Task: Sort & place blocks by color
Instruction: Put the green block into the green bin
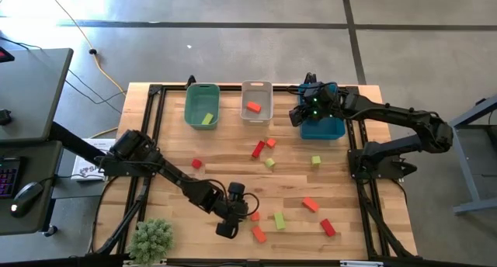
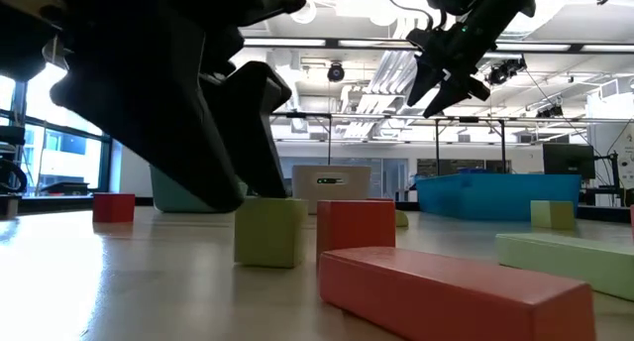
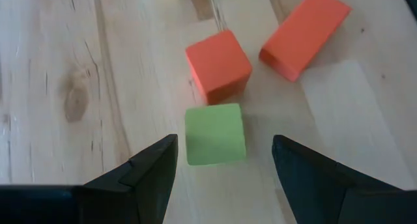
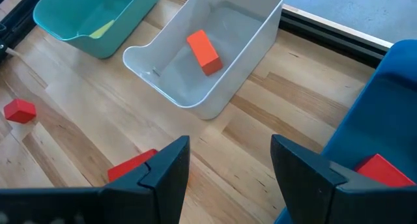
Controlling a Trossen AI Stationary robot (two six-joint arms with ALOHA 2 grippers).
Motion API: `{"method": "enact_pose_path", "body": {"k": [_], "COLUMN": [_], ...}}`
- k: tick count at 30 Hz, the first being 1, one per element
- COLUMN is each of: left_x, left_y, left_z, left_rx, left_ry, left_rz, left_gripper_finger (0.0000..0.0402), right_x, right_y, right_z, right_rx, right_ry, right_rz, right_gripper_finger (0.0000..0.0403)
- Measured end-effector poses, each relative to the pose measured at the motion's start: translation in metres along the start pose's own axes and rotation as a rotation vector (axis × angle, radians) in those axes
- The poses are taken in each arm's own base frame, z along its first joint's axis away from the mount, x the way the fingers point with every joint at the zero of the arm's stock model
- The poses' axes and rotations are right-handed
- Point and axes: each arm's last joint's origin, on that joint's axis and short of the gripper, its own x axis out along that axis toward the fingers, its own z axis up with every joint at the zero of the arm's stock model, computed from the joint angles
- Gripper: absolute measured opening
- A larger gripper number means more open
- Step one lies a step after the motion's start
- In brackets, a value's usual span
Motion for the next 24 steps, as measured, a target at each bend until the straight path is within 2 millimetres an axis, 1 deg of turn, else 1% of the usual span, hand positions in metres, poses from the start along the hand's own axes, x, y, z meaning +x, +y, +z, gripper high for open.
{"method": "enact_pose_path", "body": {"k": [5, 11, 14, 17, 19, 24], "left_x": [0.0, 0.002, 0.009, 0.018, 0.023, 0.024], "left_y": [0.001, 0.008, 0.011, 0.009, 0.008, 0.007], "left_z": [0.0, 0.002, 0.0, -0.002, -0.005, -0.006], "left_rx": [-0.002, -0.017, -0.024, -0.03, -0.045, -0.1], "left_ry": [-0.004, -0.004, 0.003, 0.003, 0.017, 0.019], "left_rz": [0.004, 0.016, 0.019, -0.031, -0.032, -0.025], "left_gripper_finger": [0.0239, 0.0239, 0.0239, 0.0239, 0.0239, 0.0239], "right_x": [0.0, 0.0, 0.0, 0.0, 0.0, 0.0], "right_y": [0.0, 0.0, 0.0, 0.0, 0.0, 0.0], "right_z": [0.0, 0.0, 0.0, 0.0, 0.0, 0.0], "right_rx": [0.0, 0.0, 0.0, -0.003, -0.014, -0.017], "right_ry": [0.0, 0.0, 0.0, 0.0, 0.0, 0.001], "right_rz": [0.0, 0.0, 0.0, 0.0, 0.0, -0.001], "right_gripper_finger": [0.0202, 0.0202, 0.0202, 0.0202, 0.0202, 0.0202]}}
